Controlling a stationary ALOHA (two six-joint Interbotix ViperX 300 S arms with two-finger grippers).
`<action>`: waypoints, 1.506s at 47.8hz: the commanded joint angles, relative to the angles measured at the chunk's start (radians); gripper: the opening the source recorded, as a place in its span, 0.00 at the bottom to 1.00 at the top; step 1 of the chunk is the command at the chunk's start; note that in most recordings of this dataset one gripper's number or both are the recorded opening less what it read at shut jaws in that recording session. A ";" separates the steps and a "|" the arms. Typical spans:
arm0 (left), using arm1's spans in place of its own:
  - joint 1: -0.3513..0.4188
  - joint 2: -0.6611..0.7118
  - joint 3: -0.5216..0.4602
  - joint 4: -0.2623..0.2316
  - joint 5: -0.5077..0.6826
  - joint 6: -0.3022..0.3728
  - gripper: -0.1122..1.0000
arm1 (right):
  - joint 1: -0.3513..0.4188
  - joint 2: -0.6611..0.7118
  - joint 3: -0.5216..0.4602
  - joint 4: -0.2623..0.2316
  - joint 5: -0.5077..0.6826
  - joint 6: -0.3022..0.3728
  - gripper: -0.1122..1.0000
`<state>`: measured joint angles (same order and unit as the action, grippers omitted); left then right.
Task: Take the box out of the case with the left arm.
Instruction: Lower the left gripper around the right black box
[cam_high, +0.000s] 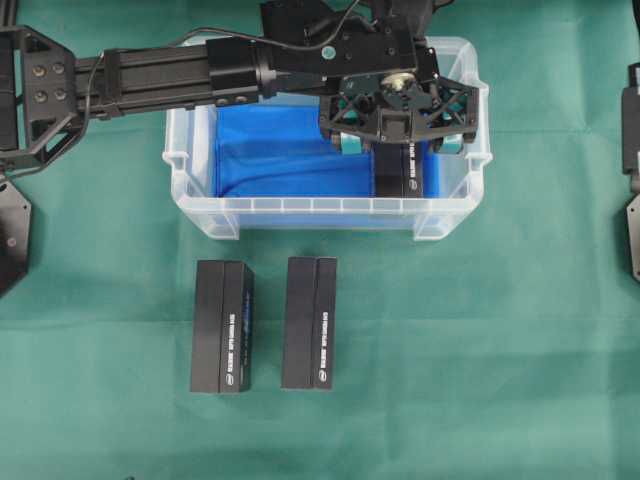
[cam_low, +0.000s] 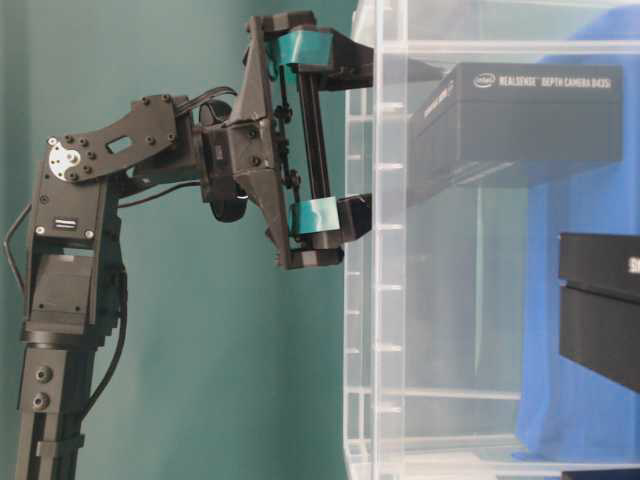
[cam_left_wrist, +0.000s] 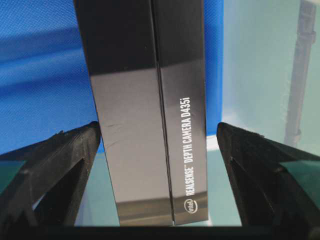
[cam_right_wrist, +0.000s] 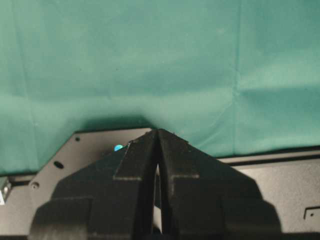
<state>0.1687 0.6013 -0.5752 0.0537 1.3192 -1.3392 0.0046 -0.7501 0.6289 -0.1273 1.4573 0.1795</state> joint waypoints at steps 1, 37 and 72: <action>0.002 -0.034 -0.005 0.003 -0.005 -0.002 0.94 | 0.000 0.000 -0.011 0.000 -0.003 -0.002 0.13; 0.003 -0.034 0.077 0.003 -0.083 -0.006 0.94 | 0.000 0.000 -0.011 0.000 -0.003 -0.002 0.13; 0.002 -0.035 0.078 0.000 -0.117 -0.003 0.64 | 0.000 -0.002 -0.012 0.002 -0.003 0.000 0.13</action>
<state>0.1703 0.6013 -0.4786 0.0522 1.2103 -1.3438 0.0046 -0.7501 0.6289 -0.1273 1.4573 0.1779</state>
